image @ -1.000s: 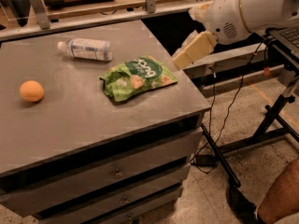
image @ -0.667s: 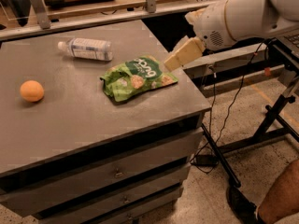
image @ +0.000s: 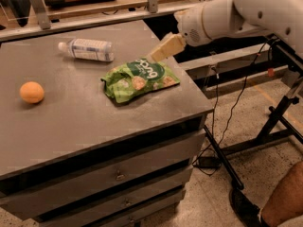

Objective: Move blue plastic bottle near orange

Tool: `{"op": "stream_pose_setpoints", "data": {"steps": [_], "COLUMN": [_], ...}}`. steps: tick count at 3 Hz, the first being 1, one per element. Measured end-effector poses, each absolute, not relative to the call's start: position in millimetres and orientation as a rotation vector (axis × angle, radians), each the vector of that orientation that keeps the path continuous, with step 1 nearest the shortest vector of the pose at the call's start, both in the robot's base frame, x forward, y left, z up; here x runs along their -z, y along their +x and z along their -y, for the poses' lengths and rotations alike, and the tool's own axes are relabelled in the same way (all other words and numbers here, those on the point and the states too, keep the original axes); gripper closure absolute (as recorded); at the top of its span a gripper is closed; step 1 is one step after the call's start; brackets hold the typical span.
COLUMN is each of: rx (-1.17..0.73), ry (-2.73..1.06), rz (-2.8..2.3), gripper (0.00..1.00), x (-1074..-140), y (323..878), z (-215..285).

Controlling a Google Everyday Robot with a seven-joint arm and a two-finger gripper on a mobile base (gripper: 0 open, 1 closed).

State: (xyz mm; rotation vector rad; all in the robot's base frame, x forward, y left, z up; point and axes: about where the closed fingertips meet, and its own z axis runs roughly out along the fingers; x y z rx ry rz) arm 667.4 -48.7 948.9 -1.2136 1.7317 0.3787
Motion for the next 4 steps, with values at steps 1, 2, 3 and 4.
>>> {"op": "stream_pose_setpoints", "data": {"steps": [1,2,3,4], "rx": [-0.442,-0.487,-0.521,-0.555], "ry": [-1.234,-1.253,-1.261,-1.25], "rz": [-1.706,-1.679,-1.669,-1.686], "gripper": [0.0,0.0,0.0,0.0], "x": [-942,-935,-922,-901], "y": [697,718,734,752], "z": [27,6,-14,-34]}}
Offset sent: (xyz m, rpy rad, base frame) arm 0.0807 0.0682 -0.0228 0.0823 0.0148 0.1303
